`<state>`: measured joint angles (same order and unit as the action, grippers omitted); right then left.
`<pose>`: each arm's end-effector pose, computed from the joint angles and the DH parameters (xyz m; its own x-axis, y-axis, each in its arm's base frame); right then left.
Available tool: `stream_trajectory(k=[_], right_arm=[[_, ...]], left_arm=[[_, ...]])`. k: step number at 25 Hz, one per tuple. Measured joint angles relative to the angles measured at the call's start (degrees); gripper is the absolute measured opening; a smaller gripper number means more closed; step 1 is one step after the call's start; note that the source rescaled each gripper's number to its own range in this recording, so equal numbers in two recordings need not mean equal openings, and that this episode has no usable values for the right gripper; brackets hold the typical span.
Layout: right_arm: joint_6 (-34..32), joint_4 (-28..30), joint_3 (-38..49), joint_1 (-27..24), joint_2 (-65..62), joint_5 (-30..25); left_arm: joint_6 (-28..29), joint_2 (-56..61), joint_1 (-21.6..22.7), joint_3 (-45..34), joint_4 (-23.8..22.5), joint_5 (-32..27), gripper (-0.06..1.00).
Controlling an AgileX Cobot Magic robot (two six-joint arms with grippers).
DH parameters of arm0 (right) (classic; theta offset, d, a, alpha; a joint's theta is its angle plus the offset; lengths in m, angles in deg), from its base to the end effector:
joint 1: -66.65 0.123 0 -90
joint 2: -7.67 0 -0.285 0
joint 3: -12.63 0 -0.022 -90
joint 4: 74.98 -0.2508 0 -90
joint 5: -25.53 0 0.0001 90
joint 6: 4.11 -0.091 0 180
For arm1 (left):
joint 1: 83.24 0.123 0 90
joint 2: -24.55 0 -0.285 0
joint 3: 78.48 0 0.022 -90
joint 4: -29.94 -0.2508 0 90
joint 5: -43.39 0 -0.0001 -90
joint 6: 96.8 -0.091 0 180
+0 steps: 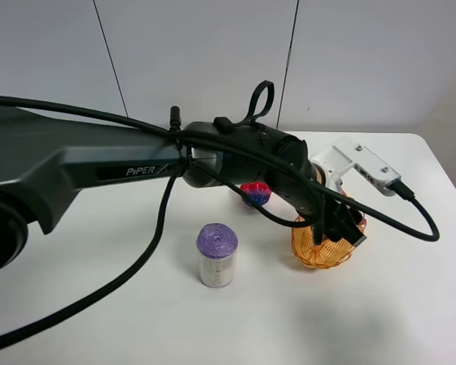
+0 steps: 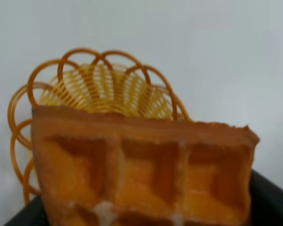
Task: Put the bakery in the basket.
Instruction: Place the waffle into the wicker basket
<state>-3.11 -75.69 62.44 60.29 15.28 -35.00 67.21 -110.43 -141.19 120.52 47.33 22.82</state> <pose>-0.0025 0.0013 0.2716 -0.4669 0.0406 -0.8834 0.0960 0.9954 -0.0050 0.2570 -0.4286 0.1697 -0.3851 0.6036 -0.6981 0.8795 0.4693 -0.0794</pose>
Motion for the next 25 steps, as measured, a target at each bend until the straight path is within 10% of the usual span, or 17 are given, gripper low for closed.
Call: stream_trajectory(k=[18,22,25], right_arm=[[0.0,0.0,0.0,0.0,0.0,0.0],[0.0,0.0,0.0,0.0,0.0,0.0],[0.0,0.0,0.0,0.0,0.0,0.0]], left_arm=[[0.2,-5.5,0.0,4.2,3.0,-5.2,0.02],[2.2,-5.5,0.0,4.2,4.2,-3.1,0.65],[2.9,-5.3,0.0,4.2,4.4,-0.3,0.79]])
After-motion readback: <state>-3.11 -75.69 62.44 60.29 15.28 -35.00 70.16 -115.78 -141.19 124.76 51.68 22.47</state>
